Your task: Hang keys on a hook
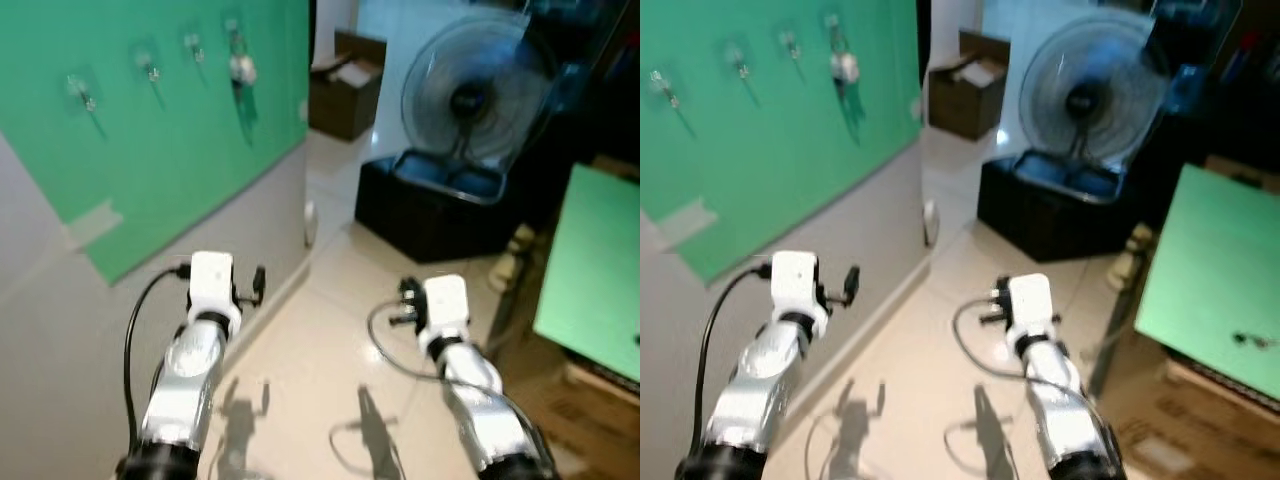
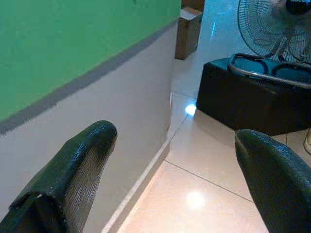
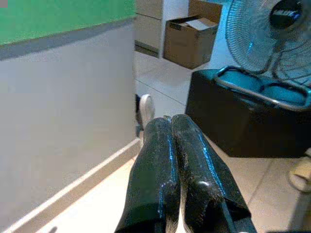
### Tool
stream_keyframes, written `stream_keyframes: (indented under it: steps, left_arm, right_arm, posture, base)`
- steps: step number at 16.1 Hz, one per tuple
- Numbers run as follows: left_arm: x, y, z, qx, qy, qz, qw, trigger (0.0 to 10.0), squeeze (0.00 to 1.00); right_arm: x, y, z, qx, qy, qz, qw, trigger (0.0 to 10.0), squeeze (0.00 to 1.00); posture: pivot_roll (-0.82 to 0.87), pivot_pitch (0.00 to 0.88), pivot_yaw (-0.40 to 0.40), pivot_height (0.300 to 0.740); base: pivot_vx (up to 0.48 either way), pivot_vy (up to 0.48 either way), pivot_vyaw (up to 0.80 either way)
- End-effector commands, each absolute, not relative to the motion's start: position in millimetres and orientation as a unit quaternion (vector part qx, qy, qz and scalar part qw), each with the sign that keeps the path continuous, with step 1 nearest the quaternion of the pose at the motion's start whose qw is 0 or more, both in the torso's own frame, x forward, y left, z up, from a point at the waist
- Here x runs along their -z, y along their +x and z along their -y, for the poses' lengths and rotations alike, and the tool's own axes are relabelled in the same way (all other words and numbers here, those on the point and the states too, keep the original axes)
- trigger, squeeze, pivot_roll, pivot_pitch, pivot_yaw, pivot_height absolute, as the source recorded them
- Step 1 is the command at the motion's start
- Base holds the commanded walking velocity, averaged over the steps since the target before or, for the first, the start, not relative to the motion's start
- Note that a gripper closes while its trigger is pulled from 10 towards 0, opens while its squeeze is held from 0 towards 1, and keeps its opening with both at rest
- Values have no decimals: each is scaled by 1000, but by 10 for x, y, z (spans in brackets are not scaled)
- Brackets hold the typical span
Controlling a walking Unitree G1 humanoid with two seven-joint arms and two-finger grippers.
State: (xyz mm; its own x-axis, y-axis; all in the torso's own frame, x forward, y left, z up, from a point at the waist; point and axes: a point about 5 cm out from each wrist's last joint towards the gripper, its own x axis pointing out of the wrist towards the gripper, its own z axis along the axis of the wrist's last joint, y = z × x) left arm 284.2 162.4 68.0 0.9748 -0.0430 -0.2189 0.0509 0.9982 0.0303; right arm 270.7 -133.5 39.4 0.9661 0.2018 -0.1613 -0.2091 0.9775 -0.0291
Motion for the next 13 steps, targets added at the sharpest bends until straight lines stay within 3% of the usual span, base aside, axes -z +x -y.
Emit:
stream_keyframes:
  steps: [1, 4, 13]
  left_arm:
    - [-644, 2818, -1688, 10, 22, -122, 992, 10000, 0]
    - [-618, 2819, -1670, 2, 15, -130, 991, 10000, 0]
    - [-596, 2821, -1620, 3, 25, -138, 990, 10000, 0]
  right_arm:
    - [-453, 2726, 1260, -116, -21, -66, 991, 10000, 0]
    - [-459, 2726, 1270, -120, -35, -66, 990, 10000, 0]
    - [-441, 2672, 1274, -130, -48, -71, 988, 10000, 0]
  posture:
    - [42, 0, -6, 740]
    - [38, 0, -9, 740]
    - [27, 0, -8, 740]
  base:
    - [311, -360, 400]
    - [331, -343, 621]
    - [448, -29, 572]
